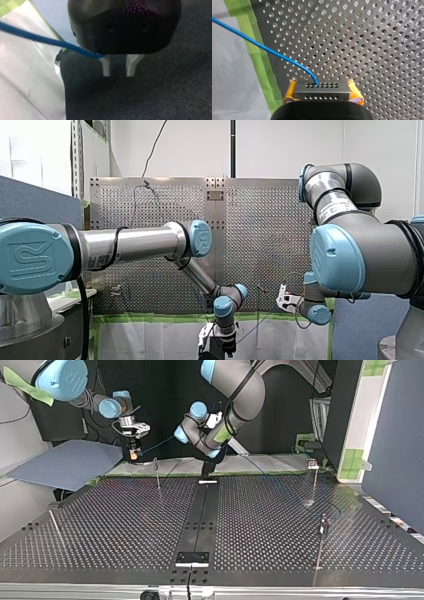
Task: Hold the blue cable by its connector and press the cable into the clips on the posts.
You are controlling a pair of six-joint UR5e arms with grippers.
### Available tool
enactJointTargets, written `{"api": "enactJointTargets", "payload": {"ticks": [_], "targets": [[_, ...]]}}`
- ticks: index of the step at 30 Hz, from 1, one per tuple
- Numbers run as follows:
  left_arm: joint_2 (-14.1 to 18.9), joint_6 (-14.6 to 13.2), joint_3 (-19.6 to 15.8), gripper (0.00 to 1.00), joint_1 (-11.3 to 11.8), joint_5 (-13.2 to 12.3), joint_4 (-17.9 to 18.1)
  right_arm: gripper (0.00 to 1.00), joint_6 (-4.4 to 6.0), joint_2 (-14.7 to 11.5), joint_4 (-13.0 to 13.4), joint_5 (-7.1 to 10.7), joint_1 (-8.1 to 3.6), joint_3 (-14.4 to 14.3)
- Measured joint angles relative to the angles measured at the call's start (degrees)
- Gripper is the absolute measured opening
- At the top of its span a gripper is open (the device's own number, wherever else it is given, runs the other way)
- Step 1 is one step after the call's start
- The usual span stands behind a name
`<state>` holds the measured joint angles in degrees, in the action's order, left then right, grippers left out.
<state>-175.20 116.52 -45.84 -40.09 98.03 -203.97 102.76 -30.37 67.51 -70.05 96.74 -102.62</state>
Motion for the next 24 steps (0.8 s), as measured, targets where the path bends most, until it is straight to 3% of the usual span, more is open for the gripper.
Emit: {"api": "enactJointTargets", "payload": {"ticks": [8, 15, 19, 24], "targets": [[0.0, -3.4, -1.1, 0.00, -0.7, -0.6, 2.5, 0.00, 0.00, 0.0, -0.1, 0.00, 0.06, 0.0], [0.8, -6.0, -1.5, 0.00, -0.9, 1.8, 4.5, 0.00, 0.10, 0.0, -0.1, -0.02, 0.05, 0.0], [2.3, -6.2, -2.0, 0.00, -1.2, 3.2, 5.7, 0.00, 0.38, 0.0, 0.0, -0.07, -0.22, 0.0], [4.9, -4.5, -4.4, 0.00, -1.7, 4.0, 8.3, 0.00, 1.84, 0.0, 0.2, -0.04, -0.67, 0.0]]}}
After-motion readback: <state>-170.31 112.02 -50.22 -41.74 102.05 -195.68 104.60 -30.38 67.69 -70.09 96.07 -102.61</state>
